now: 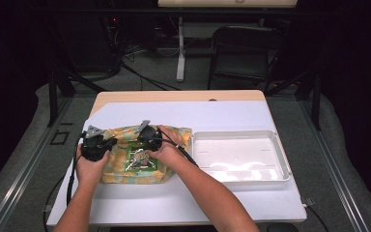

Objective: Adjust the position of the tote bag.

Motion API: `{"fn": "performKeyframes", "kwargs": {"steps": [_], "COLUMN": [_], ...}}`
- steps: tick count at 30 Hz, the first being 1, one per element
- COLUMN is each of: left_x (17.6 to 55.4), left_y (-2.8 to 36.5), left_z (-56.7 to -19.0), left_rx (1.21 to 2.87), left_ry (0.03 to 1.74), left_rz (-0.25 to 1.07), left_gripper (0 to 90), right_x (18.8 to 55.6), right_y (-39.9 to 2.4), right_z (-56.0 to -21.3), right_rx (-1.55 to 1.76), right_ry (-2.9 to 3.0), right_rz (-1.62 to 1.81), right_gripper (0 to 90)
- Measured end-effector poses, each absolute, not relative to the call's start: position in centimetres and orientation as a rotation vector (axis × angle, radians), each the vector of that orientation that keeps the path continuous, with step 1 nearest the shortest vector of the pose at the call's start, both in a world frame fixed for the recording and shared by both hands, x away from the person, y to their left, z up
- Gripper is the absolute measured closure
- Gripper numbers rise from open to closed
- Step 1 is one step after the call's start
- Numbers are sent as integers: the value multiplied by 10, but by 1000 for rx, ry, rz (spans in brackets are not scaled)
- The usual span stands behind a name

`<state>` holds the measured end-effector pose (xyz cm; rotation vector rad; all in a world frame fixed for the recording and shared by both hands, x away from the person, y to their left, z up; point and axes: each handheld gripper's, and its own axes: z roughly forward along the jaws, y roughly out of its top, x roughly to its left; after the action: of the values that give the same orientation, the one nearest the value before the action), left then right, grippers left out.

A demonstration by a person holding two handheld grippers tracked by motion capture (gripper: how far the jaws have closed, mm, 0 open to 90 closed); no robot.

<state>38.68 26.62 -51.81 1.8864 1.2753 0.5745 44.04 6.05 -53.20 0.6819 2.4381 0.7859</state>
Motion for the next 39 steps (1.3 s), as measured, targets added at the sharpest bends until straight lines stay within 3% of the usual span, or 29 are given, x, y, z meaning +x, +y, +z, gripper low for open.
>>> {"fn": "performKeyframes", "kwargs": {"steps": [2, 9, 13, 25, 39], "left_x": [387, 387, 387, 391, 398], "left_y": [266, 264, 262, 256, 254], "left_z": [-518, -520, -521, -529, -542], "left_rx": [1886, 1915, 1938, 2050, 2136], "left_ry": [1275, 1276, 1269, 1273, 1313], "left_rz": [575, 585, 606, 660, 632], "left_gripper": [900, 900, 899, 899, 898], "right_x": [441, 447, 453, 475, 491], "right_y": [60, 57, 56, 58, 59], "right_z": [-532, -530, -529, -531, -543], "right_rx": [691, 749, 800, 921, 1044], "right_ry": [2424, 2416, 2415, 2464, 2546], "right_rz": [779, 789, 807, 842, 829], "right_gripper": [580, 817, 881, 894, 879]}}
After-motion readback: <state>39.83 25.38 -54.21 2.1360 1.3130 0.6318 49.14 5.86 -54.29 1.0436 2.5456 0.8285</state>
